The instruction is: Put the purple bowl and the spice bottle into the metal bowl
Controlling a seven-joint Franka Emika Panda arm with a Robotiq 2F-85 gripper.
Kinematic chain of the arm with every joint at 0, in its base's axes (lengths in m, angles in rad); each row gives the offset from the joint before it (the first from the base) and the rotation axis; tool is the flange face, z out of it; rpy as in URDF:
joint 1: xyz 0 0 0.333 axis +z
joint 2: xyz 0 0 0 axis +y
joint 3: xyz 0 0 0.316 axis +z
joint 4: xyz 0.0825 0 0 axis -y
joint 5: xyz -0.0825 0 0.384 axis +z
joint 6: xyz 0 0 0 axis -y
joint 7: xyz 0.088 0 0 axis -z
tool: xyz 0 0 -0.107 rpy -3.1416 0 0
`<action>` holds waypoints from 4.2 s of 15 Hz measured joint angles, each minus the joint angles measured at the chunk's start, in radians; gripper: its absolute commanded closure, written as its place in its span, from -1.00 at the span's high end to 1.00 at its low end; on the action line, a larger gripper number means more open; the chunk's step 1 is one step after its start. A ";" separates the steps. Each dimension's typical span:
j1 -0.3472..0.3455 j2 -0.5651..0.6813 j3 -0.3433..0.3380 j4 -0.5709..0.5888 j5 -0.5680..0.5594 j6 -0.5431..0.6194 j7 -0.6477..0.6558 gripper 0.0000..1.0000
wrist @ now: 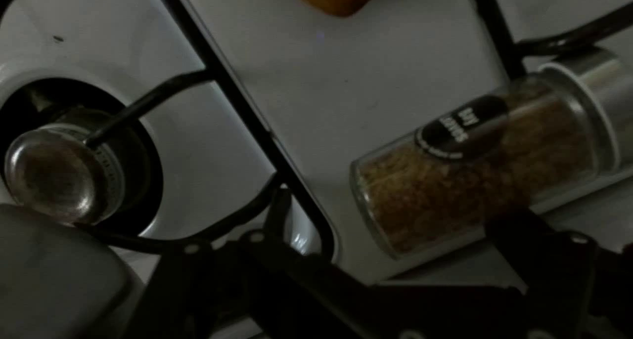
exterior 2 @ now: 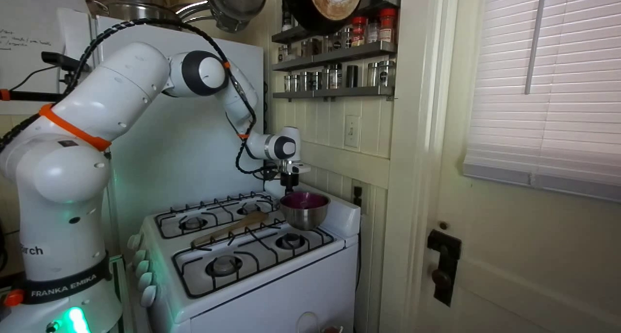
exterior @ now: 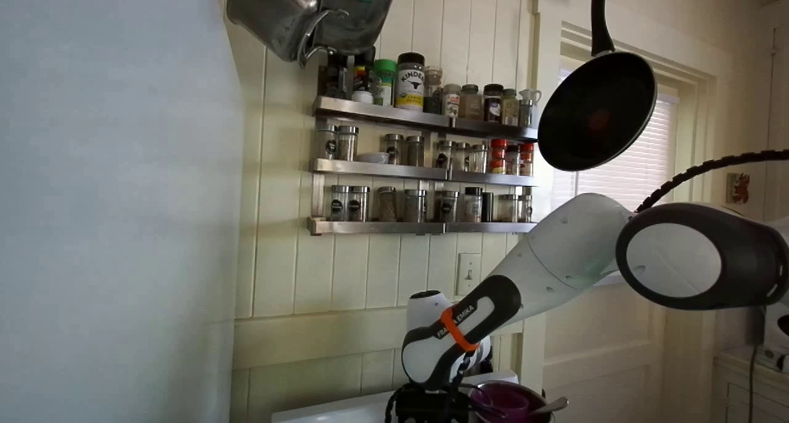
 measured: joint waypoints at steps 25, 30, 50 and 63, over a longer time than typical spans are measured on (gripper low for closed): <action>0.034 0.003 0.022 0.018 0.001 0.029 0.318 -0.34; 0.040 0.002 0.020 0.017 -0.006 0.030 0.386 -0.40; 0.364 -0.349 -0.306 -0.347 -0.600 0.468 0.925 -0.50; 0.709 -0.611 -0.614 -0.583 -1.061 -0.001 1.802 -0.50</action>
